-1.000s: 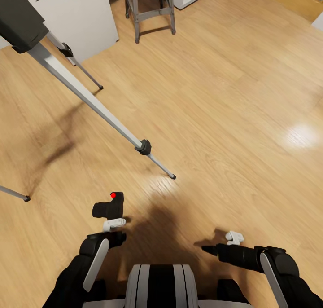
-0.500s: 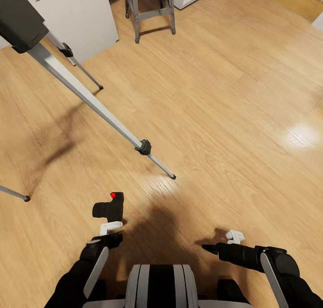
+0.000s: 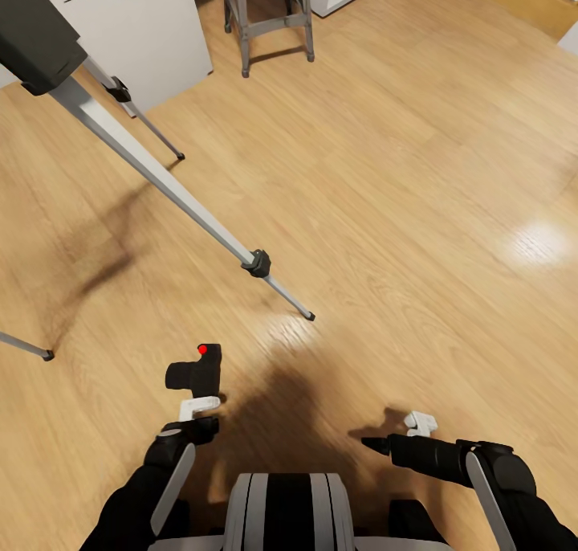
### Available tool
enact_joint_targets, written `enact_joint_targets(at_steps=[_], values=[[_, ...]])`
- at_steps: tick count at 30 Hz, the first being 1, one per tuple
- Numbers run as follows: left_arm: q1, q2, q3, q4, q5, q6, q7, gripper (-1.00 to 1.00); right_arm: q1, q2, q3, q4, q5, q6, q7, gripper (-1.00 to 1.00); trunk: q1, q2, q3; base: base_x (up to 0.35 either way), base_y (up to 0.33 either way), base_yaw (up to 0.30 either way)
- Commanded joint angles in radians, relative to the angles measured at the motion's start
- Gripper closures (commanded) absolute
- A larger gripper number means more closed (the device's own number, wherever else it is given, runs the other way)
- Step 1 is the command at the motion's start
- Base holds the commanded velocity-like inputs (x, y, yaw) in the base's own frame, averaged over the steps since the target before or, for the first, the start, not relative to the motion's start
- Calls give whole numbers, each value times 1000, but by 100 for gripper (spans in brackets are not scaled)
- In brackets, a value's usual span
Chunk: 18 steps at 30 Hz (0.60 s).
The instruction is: Attach the digital camera to the camera tripod in the bedroom.
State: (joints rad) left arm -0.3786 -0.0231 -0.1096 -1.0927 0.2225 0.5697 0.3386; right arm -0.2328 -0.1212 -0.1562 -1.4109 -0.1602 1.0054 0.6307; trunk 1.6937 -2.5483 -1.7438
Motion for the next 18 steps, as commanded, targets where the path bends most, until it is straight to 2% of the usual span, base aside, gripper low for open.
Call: enact_joint_targets(at_steps=[1,5,7,11,18], values=[[0,0,-5,-1,10,3,8,-100,0,0,-1,0,-5,7,-1,-100,0,0,0,0,0,0],[0,1,-31,2,10,3,2,-100,0,0,-2,0,-5,7,0,-100,0,0,0,0,0,0],[0,2,-66,5,9,0,-3,-100,0,0,-2,0,-5,7,0,-100,0,0,0,0,0,0],[0,2,-109,11,9,-21,-7,-100,0,0,-2,0,-5,7,0,-100,0,0,0,0,0,0],[0,2,-141,32,10,-91,-10,-100,0,0,-2,0,-5,7,0,-100,0,0,0,0,0,0]])
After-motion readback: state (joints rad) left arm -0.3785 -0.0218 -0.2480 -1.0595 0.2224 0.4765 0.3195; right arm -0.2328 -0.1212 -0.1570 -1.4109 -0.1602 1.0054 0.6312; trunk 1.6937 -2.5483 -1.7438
